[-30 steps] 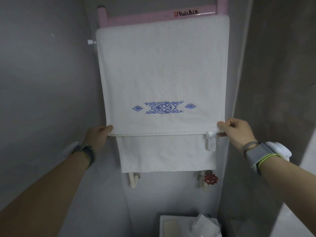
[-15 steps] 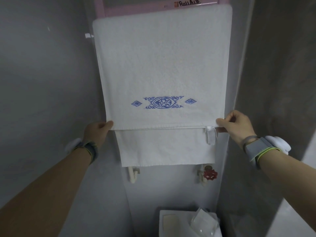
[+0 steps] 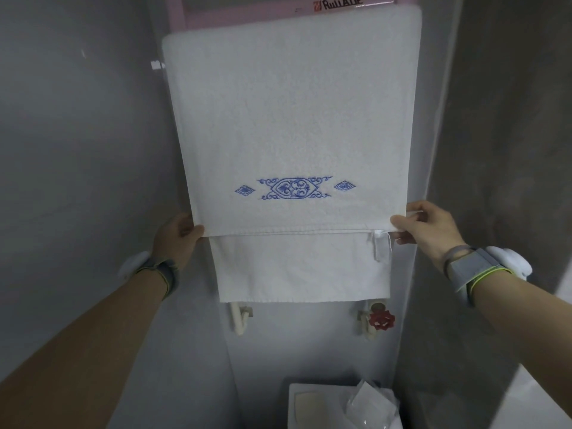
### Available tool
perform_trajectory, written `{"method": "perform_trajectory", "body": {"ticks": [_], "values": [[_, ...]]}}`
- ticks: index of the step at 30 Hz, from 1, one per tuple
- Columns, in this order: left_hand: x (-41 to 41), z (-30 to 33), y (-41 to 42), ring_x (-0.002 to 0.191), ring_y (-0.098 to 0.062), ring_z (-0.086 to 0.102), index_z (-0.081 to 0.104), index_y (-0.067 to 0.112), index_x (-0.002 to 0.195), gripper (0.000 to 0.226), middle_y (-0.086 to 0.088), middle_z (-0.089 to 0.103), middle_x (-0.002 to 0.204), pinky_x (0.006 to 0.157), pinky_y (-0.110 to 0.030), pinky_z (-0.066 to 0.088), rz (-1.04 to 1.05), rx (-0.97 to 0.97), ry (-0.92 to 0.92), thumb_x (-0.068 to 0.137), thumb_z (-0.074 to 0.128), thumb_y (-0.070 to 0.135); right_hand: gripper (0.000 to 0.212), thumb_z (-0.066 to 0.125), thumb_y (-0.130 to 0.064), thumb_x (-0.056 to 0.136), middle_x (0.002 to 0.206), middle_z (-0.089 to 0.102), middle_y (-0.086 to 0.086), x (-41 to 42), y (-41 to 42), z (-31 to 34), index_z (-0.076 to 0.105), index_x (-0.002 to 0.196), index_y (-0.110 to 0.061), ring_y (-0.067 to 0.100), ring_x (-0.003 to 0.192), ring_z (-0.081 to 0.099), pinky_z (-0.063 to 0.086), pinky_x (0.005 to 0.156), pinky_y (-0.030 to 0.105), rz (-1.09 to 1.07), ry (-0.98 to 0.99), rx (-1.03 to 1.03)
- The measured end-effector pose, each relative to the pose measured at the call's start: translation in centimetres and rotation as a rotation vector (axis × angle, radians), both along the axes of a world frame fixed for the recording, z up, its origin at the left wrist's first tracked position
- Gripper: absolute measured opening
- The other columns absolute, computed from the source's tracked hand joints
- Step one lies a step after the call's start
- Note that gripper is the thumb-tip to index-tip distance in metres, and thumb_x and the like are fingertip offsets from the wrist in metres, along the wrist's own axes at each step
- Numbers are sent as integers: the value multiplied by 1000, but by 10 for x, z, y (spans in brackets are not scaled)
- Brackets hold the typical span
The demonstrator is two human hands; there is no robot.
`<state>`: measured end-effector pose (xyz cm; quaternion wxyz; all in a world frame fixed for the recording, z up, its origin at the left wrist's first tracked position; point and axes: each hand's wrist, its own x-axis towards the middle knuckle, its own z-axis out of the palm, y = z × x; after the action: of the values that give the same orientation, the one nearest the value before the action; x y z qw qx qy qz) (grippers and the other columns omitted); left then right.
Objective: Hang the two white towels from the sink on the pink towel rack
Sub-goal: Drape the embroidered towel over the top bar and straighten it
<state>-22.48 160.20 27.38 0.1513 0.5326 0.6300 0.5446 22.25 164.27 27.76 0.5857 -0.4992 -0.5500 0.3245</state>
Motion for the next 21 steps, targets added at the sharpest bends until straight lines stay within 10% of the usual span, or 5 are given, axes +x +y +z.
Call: {"method": "perform_trajectory", "body": {"ticks": [5,11,15,21], "values": [[2,6,0,64,9,67,62,12,111,22,-10,68,105,84,-30,53,-78,-19,-2,90,59,4,22,70,0,84,75,54,17,3,3,2,63,105,-2,13,45,65,55,49,21,66,34,-39],[-4,13,0,85,-27,69,62,23,90,26,-22,66,110,89,-36,57,-137,-64,-40,90,58,-3,25,70,2,84,52,50,1,4,3,4,55,67,-9,16,44,64,58,51,24,95,85,-68],[-6,8,2,67,-2,70,64,10,98,14,-6,71,94,69,-10,56,-106,-53,-5,91,59,-1,21,70,0,84,51,55,0,3,4,4,59,69,-8,19,46,62,59,54,25,122,75,-63],[-7,4,6,86,-22,70,68,4,108,19,-7,73,95,94,-40,52,-95,-58,99,91,61,10,27,70,-2,85,72,47,14,9,9,3,50,67,-6,21,50,65,59,55,27,139,-13,-59]]}}
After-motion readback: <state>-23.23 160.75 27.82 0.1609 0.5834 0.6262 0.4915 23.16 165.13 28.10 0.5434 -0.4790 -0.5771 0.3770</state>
